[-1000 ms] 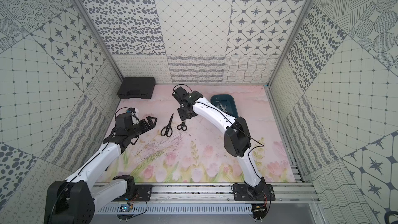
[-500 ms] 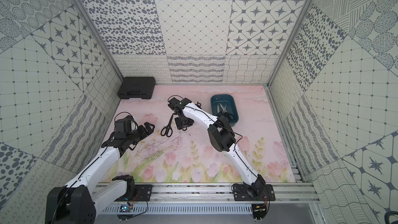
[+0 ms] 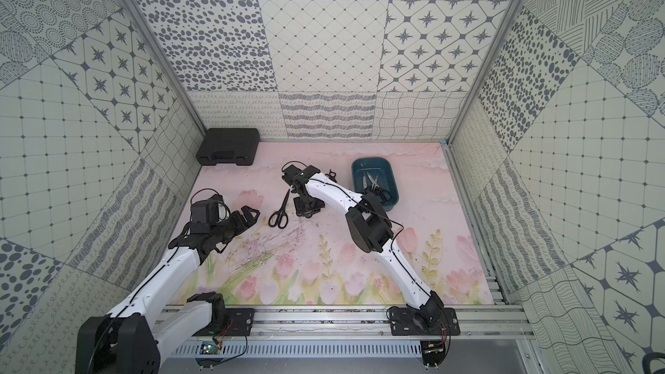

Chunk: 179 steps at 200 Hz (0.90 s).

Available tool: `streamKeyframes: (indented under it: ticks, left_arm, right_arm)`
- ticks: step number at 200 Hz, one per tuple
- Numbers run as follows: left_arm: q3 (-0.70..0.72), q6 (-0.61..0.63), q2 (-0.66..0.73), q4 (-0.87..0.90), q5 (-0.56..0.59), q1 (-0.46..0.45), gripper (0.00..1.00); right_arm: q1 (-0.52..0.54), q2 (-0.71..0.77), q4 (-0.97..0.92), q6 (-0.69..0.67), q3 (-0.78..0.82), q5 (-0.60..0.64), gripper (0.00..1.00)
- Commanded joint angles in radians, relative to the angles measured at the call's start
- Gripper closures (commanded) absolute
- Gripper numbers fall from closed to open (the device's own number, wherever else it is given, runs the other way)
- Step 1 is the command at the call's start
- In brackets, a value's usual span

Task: Put the scissors into the storage box
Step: Move the scissors to the center of the board.

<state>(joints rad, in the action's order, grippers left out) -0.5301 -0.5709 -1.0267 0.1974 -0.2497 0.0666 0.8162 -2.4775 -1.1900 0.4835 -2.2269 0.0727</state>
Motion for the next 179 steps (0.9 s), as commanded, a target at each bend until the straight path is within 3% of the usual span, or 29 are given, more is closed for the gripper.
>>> streamKeyframes:
  ticks: [1, 66, 97, 114, 179]
  left_arm:
    - [-0.003, 0.016, -0.005, -0.012, -0.033, 0.004, 0.00]
    - [0.008, 0.013, 0.004, -0.017, -0.034, 0.004, 0.01]
    - [0.013, 0.001, -0.006, -0.034, -0.030, 0.004, 0.00]
    - [0.008, -0.010, -0.016, -0.040, -0.038, 0.002, 0.01]
    - [-0.001, -0.007, -0.011, -0.033, -0.047, -0.004, 0.00]
  right_arm:
    - [-0.011, -0.037, 0.009, -0.004, 0.038, 0.042, 0.79]
    - [-0.076, 0.086, 0.009, -0.085, 0.249, 0.171, 0.92]
    - [-0.083, 0.156, 0.038, -0.116, 0.295, 0.152, 0.71]
    - [-0.083, 0.177, 0.031, -0.121, 0.268, 0.146, 0.66]
    - [-0.064, 0.223, 0.036, -0.076, 0.214, 0.064, 0.65]
